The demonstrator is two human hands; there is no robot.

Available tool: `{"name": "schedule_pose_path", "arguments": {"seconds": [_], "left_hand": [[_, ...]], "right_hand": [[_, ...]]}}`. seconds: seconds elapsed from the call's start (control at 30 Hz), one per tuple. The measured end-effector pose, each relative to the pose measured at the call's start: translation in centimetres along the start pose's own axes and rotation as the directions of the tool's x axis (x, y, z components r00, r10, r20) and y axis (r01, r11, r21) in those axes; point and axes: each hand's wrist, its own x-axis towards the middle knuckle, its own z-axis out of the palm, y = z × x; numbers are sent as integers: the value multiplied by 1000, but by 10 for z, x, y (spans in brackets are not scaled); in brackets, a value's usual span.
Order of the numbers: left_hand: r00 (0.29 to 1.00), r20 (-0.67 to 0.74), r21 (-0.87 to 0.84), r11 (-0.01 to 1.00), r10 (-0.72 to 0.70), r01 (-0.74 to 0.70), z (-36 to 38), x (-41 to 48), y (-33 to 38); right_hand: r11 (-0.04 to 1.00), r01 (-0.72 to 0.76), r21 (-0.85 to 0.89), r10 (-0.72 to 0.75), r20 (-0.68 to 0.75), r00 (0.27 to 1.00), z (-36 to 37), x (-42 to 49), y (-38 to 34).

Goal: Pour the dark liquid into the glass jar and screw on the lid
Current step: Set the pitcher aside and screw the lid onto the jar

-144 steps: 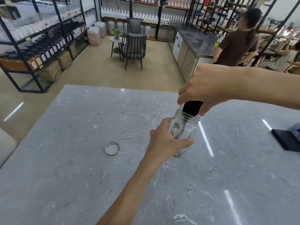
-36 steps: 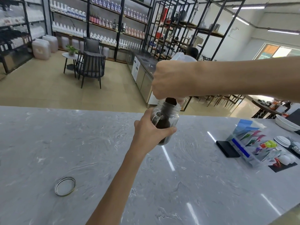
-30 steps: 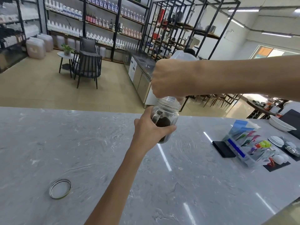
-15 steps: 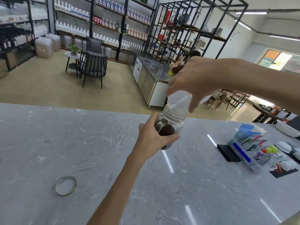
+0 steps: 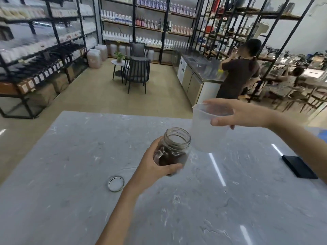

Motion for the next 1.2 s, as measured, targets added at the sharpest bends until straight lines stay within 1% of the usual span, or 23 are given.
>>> {"name": "schedule_pose_path", "arguments": {"seconds": [0.07,0.17,0.23,0.33,0.43,0.6,0.73,0.87,0.97,1.1,1.2], "left_hand": [[999,-27,21,1000,-19,20,-17,-14,-5],[991,-127,48,998,-46,52,-33,-27,-14],[981,-186,58,996,-62,74,-39,-33,-24],[963,-254,93,989,-87,114,-46,-44,-47],[943,-296,128,972,-151,196,-49,-66,-80],[936,-260,174,942,-238,288,-55,-107,-139],[928,-204,238,903,-313,357,-60,-124,-165],[925,-178,275,886,-335,374,-58,-130,-181],[915,-196,278,875,-352,396,-57,-135,-191],[903,-225,235,880,-365,414,-60,-147,-207],[906,-242,256,878,-347,405,-59,-153,-214]], "right_hand": [[995,2,99,0,-23,1000,19,4,14],[980,18,200,-19,3,1000,47,13,21],[981,18,191,-18,2,1000,72,21,24],[993,11,118,-7,-38,999,120,25,39],[993,-29,111,32,-24,999,180,15,61],[986,-126,112,128,-4,992,275,-11,88],[974,-158,164,156,25,987,320,-33,95],[973,-143,180,146,-4,989,343,-43,98],[974,-139,181,143,-10,990,347,-45,100],[992,-90,88,91,-3,996,349,-43,101],[999,-42,6,42,6,999,351,-40,102]]}}
